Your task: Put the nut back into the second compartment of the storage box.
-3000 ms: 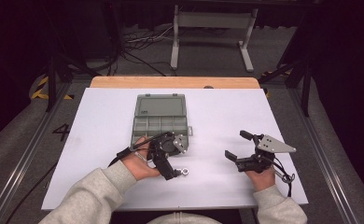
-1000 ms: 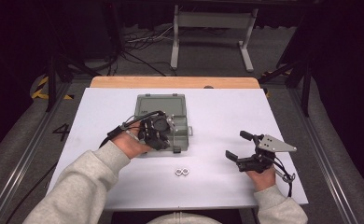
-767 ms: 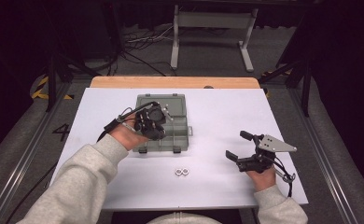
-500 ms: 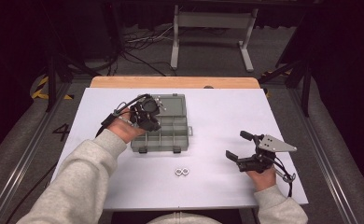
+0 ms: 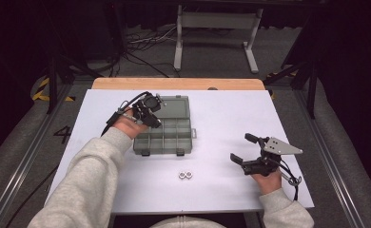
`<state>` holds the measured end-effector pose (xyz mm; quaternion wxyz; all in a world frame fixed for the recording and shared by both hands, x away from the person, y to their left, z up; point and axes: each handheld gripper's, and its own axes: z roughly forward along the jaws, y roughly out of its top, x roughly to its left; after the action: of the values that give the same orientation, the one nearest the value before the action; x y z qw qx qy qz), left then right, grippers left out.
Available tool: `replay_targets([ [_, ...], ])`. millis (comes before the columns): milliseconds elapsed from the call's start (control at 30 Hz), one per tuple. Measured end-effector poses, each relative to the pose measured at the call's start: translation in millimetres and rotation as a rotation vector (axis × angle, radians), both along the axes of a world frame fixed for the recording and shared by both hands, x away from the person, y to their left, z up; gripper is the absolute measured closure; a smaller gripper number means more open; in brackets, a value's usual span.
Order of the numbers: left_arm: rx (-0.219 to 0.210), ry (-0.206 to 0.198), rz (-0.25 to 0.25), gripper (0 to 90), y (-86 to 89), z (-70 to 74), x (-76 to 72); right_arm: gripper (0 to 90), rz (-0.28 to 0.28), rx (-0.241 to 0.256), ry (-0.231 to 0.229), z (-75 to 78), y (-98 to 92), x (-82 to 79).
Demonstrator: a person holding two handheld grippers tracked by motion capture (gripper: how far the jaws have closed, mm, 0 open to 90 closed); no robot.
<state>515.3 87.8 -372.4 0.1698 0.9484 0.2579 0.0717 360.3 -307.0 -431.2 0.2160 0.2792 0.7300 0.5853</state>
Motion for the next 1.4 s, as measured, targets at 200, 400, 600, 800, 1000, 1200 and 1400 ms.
replay_targets([
  [200,0.020,0.027,0.013,69.5,-1.0,-9.5,5.1,1.2,0.007,-0.001,0.005,-0.4,0.0,0.2],
  [400,0.035,0.047,0.022,69.5,-1.4,-18.4,8.2,1.2,0.008,-0.001,0.005,-0.4,-0.1,0.2],
  [600,0.045,0.043,0.023,69.1,-2.4,-20.7,7.2,1.2,0.011,-0.002,0.007,-0.6,-0.1,0.4],
  [800,0.013,-0.019,0.023,40.1,-0.4,-9.3,1.6,1.2,0.009,0.001,0.006,-0.6,-0.5,0.2],
  [1000,-0.030,-0.065,-0.028,14.1,0.0,7.9,-14.2,1.1,0.012,0.004,0.006,-0.4,-0.3,0.2],
  [1200,-0.055,-0.068,-0.101,12.3,-6.4,25.6,-41.3,1.1,0.013,0.004,0.009,-0.4,0.0,0.1],
  [1400,-0.070,-0.059,-0.194,11.8,-22.6,32.5,-77.0,1.1,0.016,0.004,0.008,-0.3,0.5,0.0],
])
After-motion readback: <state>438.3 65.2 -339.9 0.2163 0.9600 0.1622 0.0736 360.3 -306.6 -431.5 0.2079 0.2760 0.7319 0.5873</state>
